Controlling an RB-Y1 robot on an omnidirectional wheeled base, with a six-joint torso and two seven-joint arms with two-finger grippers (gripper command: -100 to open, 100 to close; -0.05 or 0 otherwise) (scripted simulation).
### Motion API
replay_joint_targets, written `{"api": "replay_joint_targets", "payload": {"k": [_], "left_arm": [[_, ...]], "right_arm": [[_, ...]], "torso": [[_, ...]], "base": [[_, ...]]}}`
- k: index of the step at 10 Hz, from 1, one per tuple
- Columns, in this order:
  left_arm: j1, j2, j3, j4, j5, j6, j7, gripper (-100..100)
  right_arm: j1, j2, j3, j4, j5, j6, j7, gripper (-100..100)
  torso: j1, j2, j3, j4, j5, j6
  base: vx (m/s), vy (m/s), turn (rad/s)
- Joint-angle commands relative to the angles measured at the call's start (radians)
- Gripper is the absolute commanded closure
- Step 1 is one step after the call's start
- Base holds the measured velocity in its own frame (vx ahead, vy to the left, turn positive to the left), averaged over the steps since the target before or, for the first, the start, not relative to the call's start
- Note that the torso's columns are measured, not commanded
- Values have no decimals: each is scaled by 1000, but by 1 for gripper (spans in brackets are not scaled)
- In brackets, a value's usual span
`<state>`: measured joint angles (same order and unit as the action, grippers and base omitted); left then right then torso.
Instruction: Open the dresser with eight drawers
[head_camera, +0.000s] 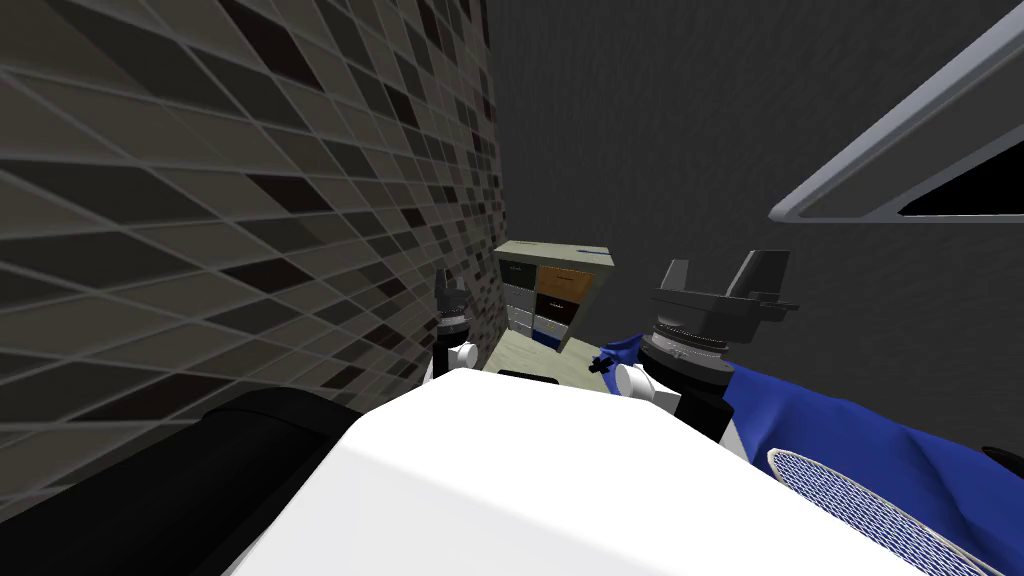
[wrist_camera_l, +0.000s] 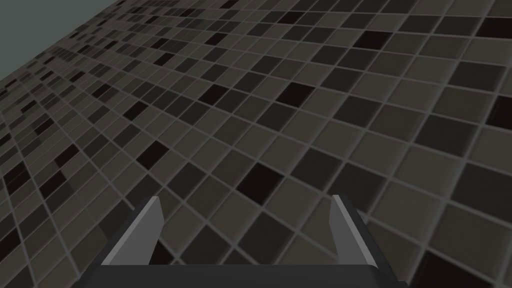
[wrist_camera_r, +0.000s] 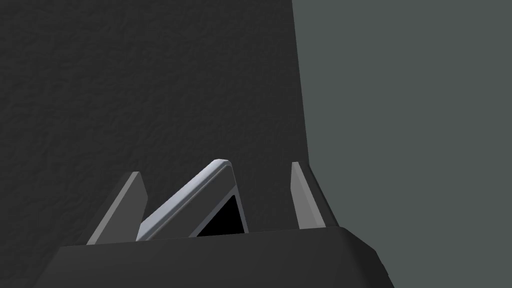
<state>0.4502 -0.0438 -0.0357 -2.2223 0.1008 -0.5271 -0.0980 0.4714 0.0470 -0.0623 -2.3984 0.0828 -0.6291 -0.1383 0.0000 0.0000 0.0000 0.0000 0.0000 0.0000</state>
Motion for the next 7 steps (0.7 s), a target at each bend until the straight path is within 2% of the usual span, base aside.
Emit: {"api": "replay_joint_targets", "payload": {"k": [1, 7], "left_arm": [[0, 0, 0, 0, 0, 0, 0, 0], [0, 0, 0, 0, 0, 0, 0, 0]], "right_arm": [[0, 0, 0, 0, 0, 0, 0, 0], [0, 0, 0, 0, 0, 0, 0, 0]], "torso": [[0, 40, -82, 41, 0, 0], [0, 470, -939, 470, 0, 0]], "base": [[0, 0, 0], [0, 0, 0]]}}
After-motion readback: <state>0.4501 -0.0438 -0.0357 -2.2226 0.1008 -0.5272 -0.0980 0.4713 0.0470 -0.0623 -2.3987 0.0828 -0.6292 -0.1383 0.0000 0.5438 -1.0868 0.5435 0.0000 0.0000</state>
